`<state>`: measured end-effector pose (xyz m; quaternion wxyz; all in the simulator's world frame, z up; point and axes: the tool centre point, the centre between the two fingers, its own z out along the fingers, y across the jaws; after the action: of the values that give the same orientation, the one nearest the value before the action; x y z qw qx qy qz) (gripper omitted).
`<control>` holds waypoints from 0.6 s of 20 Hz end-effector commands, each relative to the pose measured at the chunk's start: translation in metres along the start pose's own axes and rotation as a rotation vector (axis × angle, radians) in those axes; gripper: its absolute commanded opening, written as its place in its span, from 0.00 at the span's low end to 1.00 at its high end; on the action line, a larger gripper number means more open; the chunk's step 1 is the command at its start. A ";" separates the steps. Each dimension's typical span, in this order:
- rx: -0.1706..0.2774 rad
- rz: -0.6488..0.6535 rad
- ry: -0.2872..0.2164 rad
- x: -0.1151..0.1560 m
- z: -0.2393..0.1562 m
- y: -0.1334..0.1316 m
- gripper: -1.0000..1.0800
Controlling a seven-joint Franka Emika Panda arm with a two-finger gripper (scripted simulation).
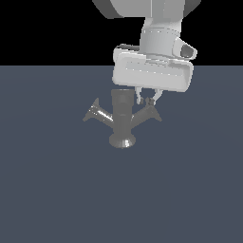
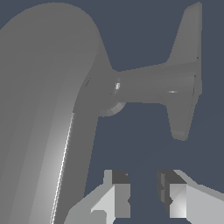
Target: Turn on the faucet by rotating a designated handle.
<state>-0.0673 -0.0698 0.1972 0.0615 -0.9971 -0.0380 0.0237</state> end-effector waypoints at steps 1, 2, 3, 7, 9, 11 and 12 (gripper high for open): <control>0.055 0.039 0.027 0.014 0.014 0.024 0.82; 0.069 0.075 -0.065 -0.031 0.019 -0.030 0.42; 0.080 0.106 -0.146 -0.023 0.062 -0.013 0.42; -0.027 -0.131 0.011 0.034 0.038 0.018 0.79; -0.083 -0.270 0.143 0.101 -0.027 -0.019 0.19; -0.116 -0.372 0.107 0.082 -0.003 -0.042 0.10; -0.113 -0.361 0.008 -0.003 0.029 -0.001 0.08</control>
<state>-0.0392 -0.0911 0.1953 0.0181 -0.9874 -0.1567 -0.0125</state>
